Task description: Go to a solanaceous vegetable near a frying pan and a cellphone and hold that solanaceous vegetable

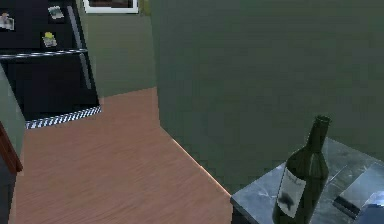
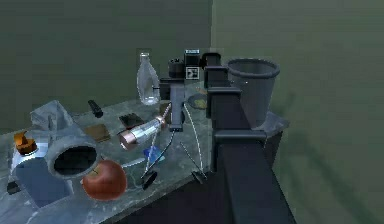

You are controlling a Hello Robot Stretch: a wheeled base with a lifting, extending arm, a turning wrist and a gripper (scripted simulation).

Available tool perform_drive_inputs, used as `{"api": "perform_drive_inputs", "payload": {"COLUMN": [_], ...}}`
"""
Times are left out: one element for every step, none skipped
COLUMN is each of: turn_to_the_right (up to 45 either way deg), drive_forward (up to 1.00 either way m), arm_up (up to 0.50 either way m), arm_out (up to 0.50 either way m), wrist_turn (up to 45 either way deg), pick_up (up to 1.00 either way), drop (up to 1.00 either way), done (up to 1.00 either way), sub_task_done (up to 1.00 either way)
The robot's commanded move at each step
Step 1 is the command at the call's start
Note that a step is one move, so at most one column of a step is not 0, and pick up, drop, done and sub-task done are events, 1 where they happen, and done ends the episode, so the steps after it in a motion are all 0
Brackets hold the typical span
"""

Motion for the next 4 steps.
{"api": "perform_drive_inputs", "payload": {"turn_to_the_right": [0.0,0.0,0.0,0.0], "drive_forward": [0.00,0.00,0.00,0.00], "arm_up": [0.00,0.00,0.00,0.00], "arm_out": [0.00,0.00,0.00,0.00], "wrist_turn": [45.0,45.0,45.0,33.0], "pick_up": [0.00,0.00,0.00,0.00], "drop": [0.00,0.00,0.00,0.00], "done": [0.00,0.00,0.00,0.00], "sub_task_done": [0.00,0.00,0.00,0.00]}}
